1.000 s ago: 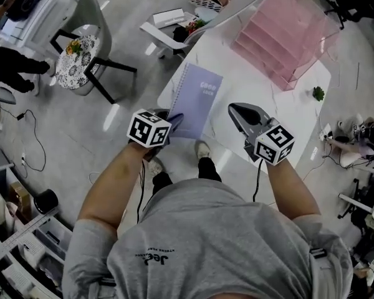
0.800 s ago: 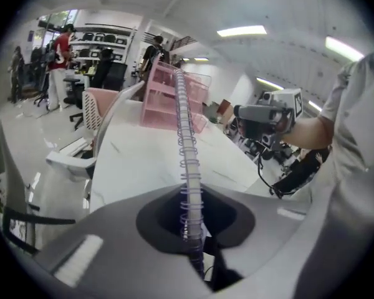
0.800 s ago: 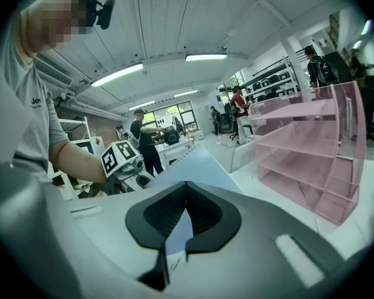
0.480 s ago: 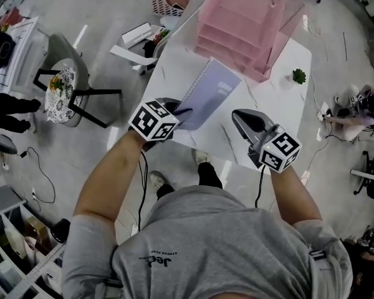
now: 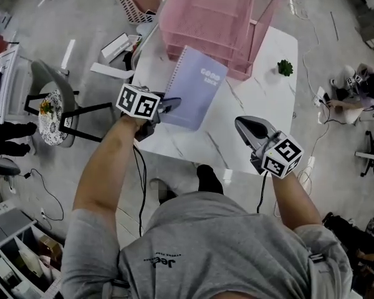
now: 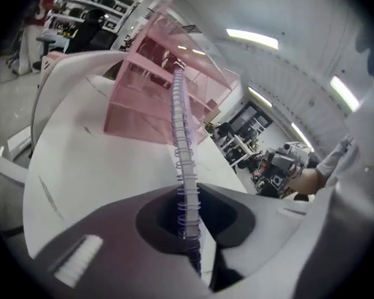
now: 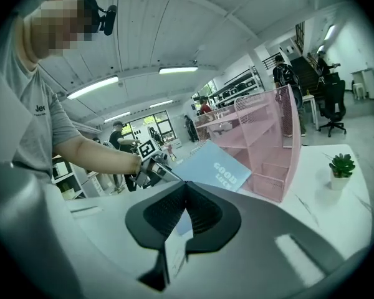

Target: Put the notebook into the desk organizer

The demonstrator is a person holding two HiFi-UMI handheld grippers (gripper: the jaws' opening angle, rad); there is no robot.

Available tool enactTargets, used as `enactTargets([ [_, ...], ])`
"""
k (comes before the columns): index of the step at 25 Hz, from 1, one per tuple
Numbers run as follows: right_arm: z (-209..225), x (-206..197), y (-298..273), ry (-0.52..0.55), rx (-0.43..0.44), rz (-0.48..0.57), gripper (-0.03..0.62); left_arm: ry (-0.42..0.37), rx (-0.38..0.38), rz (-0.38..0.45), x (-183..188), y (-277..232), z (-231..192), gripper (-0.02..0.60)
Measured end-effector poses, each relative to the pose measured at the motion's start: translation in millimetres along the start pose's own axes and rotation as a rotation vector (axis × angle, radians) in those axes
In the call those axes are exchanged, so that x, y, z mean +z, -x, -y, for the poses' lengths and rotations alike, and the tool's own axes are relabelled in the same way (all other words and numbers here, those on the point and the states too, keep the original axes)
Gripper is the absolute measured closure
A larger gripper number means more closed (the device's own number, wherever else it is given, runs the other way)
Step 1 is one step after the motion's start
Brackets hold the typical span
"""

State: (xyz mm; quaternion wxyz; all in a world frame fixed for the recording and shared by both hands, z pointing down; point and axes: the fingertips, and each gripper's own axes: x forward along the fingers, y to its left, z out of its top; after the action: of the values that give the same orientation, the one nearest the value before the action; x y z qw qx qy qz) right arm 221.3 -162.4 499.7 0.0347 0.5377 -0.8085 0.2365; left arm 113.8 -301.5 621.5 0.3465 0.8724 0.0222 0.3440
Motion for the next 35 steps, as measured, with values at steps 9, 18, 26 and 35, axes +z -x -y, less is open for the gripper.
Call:
enactTargets([
  [9, 14, -6, -1, -0.021, -0.003, 0.005, 0.591, 0.265, 0.036, -0.043, -23, -17, -43, 0.491],
  [18, 12, -12, 1, -0.048, 0.009, 0.0, 0.591, 0.272, -0.138, -0.014, 12, -3, -20, 0.491],
  [26, 12, -14, 3, -0.067, 0.009, -0.002, 0.591, 0.324, -0.27, 0.017, 39, 17, -17, 0.491],
  [35, 19, -14, 5, -0.089, -0.003, -0.002, 0.591, 0.432, -0.318, 0.216, 58, 28, -26, 0.491],
])
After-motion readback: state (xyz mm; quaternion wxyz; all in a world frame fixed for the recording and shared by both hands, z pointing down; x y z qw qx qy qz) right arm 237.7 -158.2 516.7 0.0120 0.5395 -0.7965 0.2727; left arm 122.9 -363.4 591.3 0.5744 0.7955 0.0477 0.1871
